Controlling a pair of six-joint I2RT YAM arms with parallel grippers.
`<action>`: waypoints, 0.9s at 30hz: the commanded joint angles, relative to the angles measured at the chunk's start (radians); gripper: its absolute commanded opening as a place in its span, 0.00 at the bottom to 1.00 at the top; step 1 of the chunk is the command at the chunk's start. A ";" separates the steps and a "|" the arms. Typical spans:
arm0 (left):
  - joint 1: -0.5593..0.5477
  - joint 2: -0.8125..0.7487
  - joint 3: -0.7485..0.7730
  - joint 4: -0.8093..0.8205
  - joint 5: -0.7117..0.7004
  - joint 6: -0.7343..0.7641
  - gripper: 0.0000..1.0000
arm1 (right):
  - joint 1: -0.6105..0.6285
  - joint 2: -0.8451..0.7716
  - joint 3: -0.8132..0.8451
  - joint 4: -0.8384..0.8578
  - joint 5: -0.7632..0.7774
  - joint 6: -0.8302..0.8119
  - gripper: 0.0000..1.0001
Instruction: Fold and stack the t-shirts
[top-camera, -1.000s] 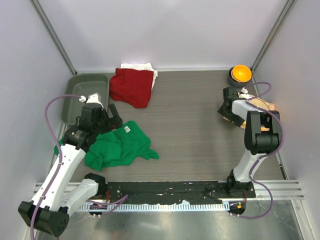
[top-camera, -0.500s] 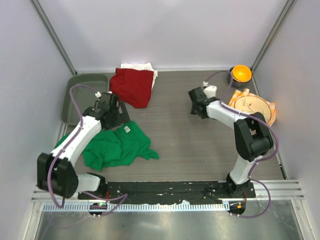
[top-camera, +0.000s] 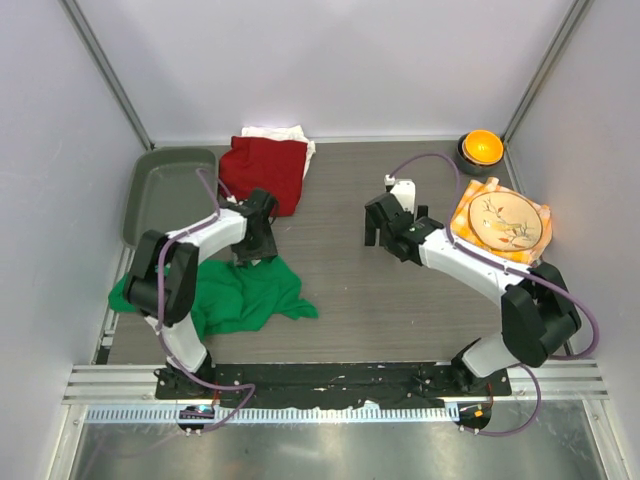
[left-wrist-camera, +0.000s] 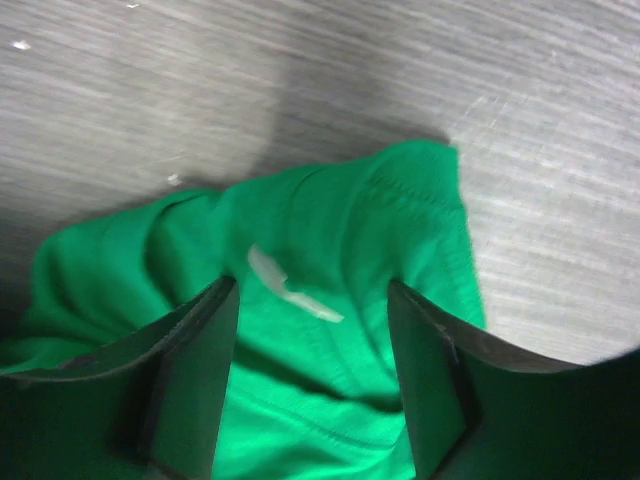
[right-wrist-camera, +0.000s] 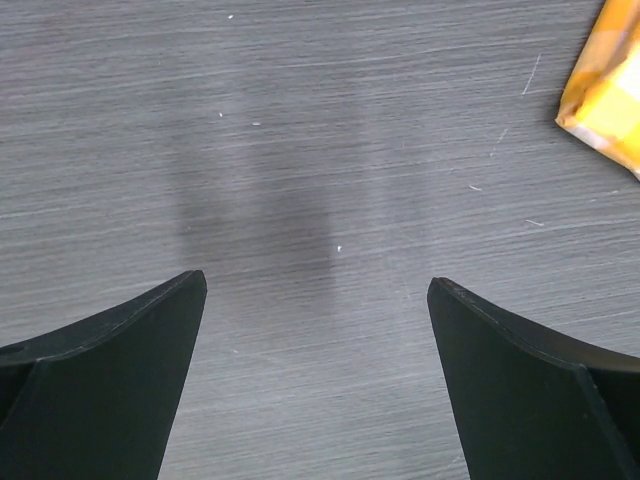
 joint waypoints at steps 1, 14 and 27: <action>-0.043 0.105 0.073 0.041 -0.049 -0.041 0.54 | 0.003 -0.119 -0.041 0.021 0.016 -0.014 1.00; -0.240 0.044 0.289 -0.020 -0.027 -0.093 0.00 | 0.005 -0.249 -0.074 -0.014 0.055 0.015 1.00; -0.557 0.188 0.854 -0.160 -0.061 -0.125 0.00 | 0.002 -0.406 0.023 -0.203 0.212 0.044 1.00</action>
